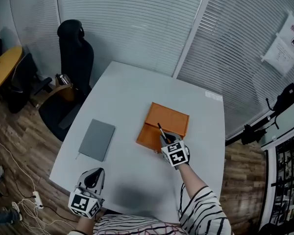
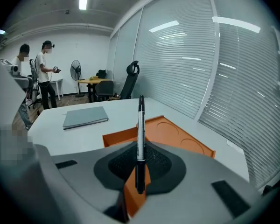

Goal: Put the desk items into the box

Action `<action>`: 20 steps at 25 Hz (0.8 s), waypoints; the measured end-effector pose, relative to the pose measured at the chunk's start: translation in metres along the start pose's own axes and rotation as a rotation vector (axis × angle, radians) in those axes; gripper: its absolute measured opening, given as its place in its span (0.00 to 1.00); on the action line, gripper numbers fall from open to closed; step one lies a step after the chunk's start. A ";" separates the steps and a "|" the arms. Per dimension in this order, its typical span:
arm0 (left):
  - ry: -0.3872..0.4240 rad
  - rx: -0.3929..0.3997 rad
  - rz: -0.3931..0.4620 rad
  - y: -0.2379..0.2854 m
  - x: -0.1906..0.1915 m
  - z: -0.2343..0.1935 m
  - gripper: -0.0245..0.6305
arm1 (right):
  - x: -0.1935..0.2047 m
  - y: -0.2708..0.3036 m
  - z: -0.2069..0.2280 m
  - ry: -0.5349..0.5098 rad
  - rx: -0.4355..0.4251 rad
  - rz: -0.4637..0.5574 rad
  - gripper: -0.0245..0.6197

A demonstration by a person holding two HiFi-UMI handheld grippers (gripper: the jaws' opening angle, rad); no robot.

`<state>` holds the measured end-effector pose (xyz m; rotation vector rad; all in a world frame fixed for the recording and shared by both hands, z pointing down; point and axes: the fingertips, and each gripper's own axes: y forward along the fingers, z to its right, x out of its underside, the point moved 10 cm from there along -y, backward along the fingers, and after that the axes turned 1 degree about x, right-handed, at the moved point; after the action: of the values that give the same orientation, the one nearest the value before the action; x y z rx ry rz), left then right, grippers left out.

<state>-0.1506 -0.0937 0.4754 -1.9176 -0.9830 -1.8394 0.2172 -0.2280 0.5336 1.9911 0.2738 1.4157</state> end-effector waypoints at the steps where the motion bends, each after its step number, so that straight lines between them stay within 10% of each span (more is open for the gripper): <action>1: 0.000 0.001 -0.003 0.000 0.000 -0.001 0.07 | 0.000 0.005 0.000 -0.006 -0.003 -0.011 0.13; 20: -0.020 -0.041 -0.049 -0.010 0.011 -0.027 0.07 | 0.009 0.079 -0.007 -0.207 -0.091 -0.269 0.13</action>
<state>-0.1777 -0.1010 0.4874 -1.9561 -1.0149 -1.8850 0.1984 -0.2796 0.5911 1.9257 0.3614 1.0287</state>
